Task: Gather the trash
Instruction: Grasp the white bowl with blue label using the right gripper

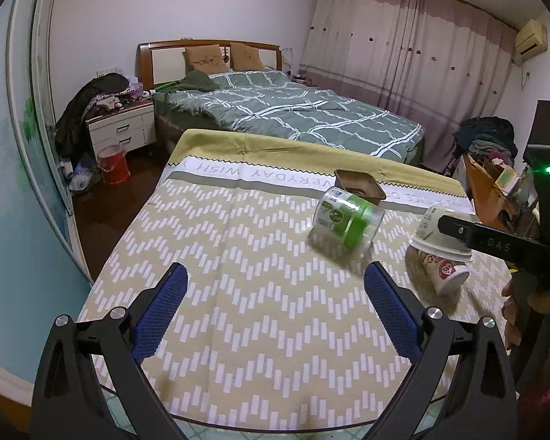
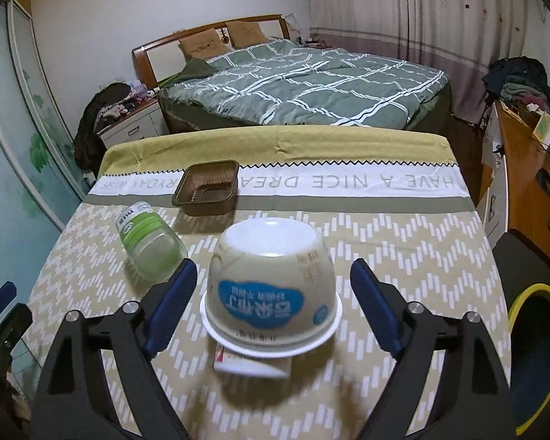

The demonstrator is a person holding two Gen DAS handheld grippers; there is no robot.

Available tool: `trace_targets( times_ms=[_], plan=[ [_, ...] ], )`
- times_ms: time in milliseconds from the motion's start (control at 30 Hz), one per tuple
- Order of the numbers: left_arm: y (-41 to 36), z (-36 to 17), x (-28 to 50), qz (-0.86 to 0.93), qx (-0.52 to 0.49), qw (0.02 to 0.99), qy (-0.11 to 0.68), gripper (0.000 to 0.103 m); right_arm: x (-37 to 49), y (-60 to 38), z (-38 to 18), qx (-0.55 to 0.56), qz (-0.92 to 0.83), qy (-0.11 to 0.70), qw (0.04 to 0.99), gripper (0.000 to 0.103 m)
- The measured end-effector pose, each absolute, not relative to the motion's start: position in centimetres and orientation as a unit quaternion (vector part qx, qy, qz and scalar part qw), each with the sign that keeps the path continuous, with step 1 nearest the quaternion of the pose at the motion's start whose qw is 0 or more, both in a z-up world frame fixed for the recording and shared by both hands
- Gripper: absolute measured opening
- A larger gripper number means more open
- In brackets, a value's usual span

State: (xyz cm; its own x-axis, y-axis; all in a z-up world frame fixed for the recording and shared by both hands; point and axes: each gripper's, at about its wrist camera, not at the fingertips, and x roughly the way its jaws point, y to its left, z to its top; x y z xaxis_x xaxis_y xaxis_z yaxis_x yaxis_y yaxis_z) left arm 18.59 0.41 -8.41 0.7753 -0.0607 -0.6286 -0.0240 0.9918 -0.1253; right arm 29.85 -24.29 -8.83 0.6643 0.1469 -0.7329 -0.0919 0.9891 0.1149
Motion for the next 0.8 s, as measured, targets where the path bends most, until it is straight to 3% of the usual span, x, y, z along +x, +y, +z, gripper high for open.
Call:
trace_targets(
  times_ms=[67, 100, 800],
  plan=[
    [0.5, -8.6, 18.8, -0.012, -0.065, 0.939, 0.337, 0.095, 30.1, -24.3, -9.2, 0.033, 0.063, 0.406, 0.911, 0.08],
    [0.6, -8.7, 18.9, -0.013, -0.065, 0.939, 0.338, 0.095, 30.2, -24.2, -9.3, 0.034, 0.063, 0.408, 0.91, 0.072],
    [-1.8, -9.6, 19.4, -0.034, -0.051, 0.933, 0.354, 0.095, 26.5, -27.6, -5.8, 0.101, 0.083, 0.352, 0.927, 0.072]
  ],
)
